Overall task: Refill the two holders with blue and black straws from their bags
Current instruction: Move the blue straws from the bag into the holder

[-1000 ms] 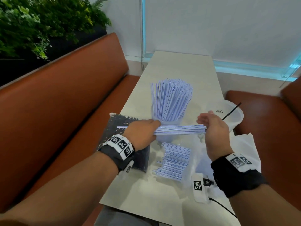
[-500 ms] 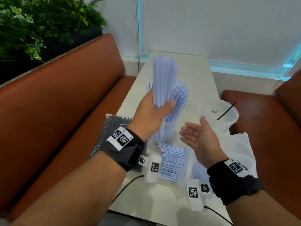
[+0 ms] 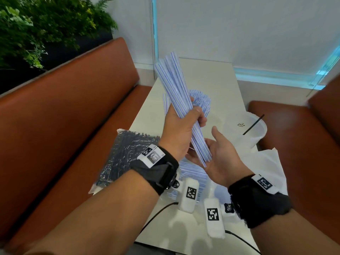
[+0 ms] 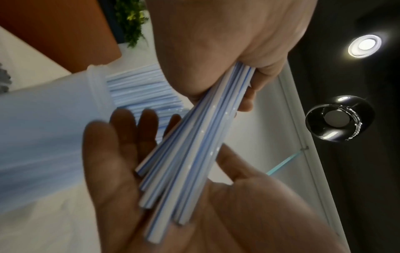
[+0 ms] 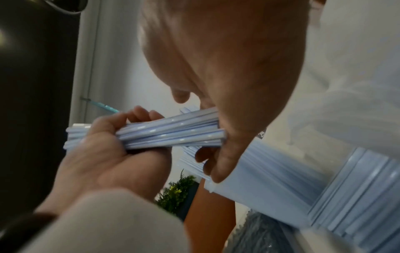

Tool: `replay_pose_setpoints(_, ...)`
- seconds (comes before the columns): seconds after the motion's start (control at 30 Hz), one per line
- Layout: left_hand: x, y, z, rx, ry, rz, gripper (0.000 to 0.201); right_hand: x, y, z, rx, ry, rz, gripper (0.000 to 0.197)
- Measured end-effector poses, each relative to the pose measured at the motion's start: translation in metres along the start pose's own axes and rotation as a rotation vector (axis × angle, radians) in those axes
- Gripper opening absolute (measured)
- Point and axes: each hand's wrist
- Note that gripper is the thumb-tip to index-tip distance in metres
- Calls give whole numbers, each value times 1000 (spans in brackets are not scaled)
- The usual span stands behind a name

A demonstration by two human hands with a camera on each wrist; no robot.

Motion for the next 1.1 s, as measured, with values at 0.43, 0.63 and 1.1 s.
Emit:
replay_pose_setpoints(0.43,31,14,-13,69,23,29,26,7,6,-23,409,-1267,-2,26)
replay_pose_setpoints(0.63,41,47,-54,-172,139,-51,16,7,22,-12,449,-1617,2,48)
replay_pose_setpoints(1.1,64,84,14,-129,942,-83,19,23,71,-11,481,-1785,-33,25)
Point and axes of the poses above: each hand's wrist, its own y-axis towards the middle knuckle, its own x-axis out of the back of the hand, z = x × y, and after that the axes turned 9 degrees about y, right-handed
